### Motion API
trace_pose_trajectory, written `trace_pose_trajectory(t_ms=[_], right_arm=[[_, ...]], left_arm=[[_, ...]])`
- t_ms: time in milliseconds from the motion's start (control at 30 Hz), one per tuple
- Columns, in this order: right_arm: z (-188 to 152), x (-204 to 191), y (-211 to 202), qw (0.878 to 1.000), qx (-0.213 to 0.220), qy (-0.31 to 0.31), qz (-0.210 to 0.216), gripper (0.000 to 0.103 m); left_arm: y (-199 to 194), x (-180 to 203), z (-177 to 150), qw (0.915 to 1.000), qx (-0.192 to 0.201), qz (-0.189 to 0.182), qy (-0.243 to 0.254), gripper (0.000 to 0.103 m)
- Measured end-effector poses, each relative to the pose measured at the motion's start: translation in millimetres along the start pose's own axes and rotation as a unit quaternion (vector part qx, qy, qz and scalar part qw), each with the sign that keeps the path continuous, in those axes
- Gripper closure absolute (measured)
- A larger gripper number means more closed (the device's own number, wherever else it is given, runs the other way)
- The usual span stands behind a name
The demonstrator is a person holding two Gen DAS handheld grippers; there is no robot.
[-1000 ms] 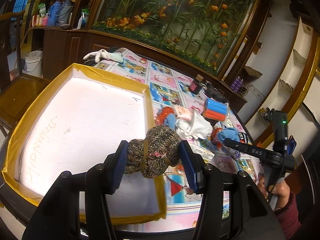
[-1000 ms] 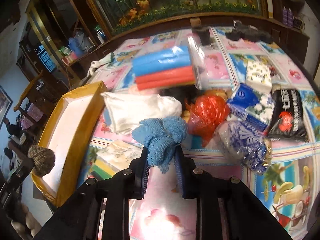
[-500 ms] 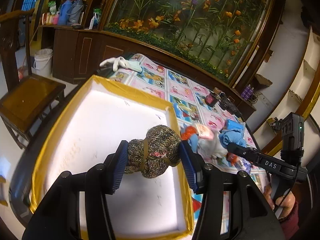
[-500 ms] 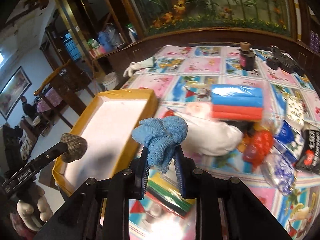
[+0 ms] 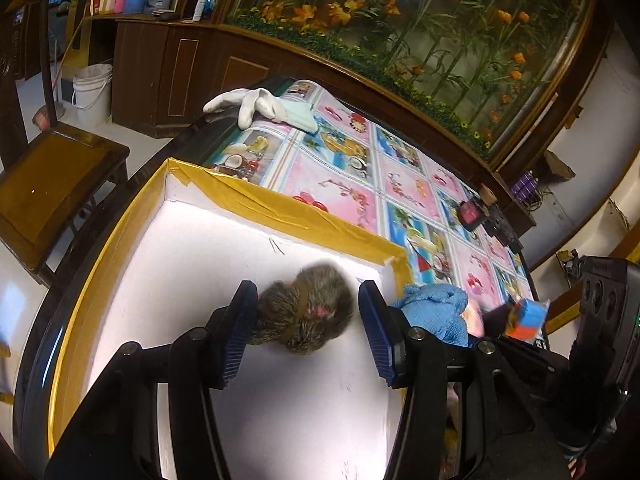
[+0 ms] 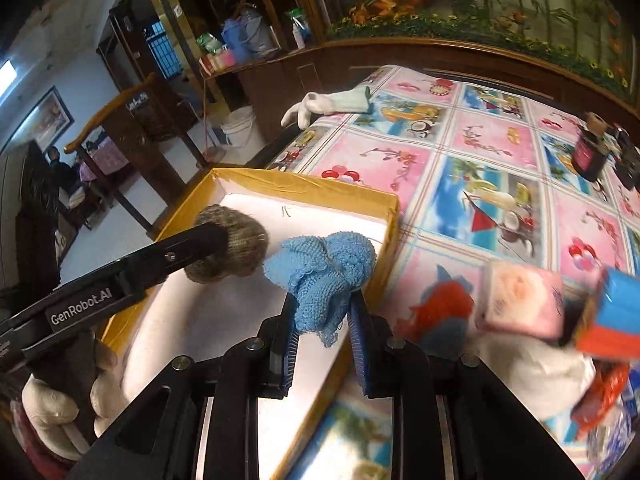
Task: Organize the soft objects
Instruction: 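Carry both items over the white-lined box and open both tools to drop them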
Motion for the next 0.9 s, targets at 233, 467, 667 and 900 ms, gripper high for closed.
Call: trace_pose_trajectory(t_ms=[233,467,667,900], right_arm=[[21.7,-13.4,35.1,0.999,0.002,-0.010,-0.040,0.064],[3.1,4.4,-2.2,0.997,0.046,0.004,-0.055,0.051],[-35.4,36.9,-46.8,0.995,0.071,0.053,-0.036,0.043],[-83.1,71.5,-86.4,0.992,0.086,0.082,-0.042,0.041]], left_arm=[[6.5,-12.0,-0.9,0.9989,-0.014,-0.019,-0.042,0.049],[-26.9,11.6,-14.3,0.9987,0.003,-0.038,-0.034,0.047],[-53.5,64.4,-41.2,0.9979,0.013,-0.063,0.007,0.042],[-63.7,124.4,-81.0,0.9952,-0.002,-0.087,0.045,0.042]])
Point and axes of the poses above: each gripper's, at about its wrist camera, not at the fingertips, and y roughly the way its jaws point, x to its right, z to its top, the point moved 6 cm from there along y, roughly the way its jaws point, and after that the axes turned 11 degrees about -z, right-handed, at the moved point
